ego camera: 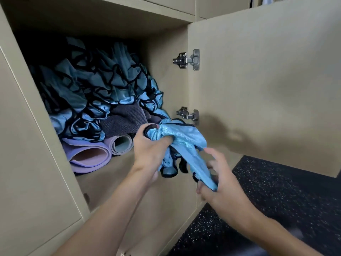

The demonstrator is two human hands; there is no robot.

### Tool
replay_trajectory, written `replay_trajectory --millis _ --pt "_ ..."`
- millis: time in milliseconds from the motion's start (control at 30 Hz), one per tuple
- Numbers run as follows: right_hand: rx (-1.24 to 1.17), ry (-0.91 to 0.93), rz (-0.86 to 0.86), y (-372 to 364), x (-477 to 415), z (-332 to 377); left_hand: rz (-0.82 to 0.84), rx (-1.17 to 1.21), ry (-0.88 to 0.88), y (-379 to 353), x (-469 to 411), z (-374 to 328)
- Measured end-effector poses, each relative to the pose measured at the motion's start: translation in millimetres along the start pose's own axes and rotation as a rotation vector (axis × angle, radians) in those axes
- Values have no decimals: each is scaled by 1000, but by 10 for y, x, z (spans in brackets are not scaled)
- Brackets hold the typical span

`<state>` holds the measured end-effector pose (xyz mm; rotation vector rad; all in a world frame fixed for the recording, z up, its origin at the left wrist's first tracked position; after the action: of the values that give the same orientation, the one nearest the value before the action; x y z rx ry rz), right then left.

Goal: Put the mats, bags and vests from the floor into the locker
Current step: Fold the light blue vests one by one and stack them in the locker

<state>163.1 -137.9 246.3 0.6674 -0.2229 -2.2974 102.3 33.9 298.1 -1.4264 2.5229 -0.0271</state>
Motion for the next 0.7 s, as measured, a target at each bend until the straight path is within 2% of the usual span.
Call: replay_trajectory --millis 133,200,267,333,367,433,500,600,700 --pt "-210 53 -273 -74 -527 14 -51 -414 -201 213 -405 105" --pt "-316 59 -310 -215 -816 33 -52 -569 -223 268 -579 208" --pt "-316 25 -227 -442 -1118 -82 -44 -651 -221 315 -752 326" --pt "-191 -41 -54 -761 -1414 -342 -9 -724 -233 340 -876 467" --pt "-93 -67 42 -925 -1526 -509 15 -758 -232 350 -919 550" --pt "216 -6 183 -1184 -1664 -795 63 -852 -227 395 -983 718" --pt "482 86 248 -1306 -1742 -941 92 -980 -256 476 -1018 828" --pt "573 152 318 -1345 -1862 -970 112 -1174 -240 594 -1016 902" --pt "631 171 342 -1341 -1958 -940 71 -1276 -333 652 -958 845"
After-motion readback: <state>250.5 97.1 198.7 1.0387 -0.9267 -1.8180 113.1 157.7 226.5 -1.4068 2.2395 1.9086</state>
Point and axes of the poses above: each hand's wrist, its own x-axis away from the middle knuckle, its own y-axis out of the back of the hand, z = x × y, the point moved 5 cm from there along -x, towards the middle knuckle, and after that the axes turned 1 degree about x, right-handed, at the moved point
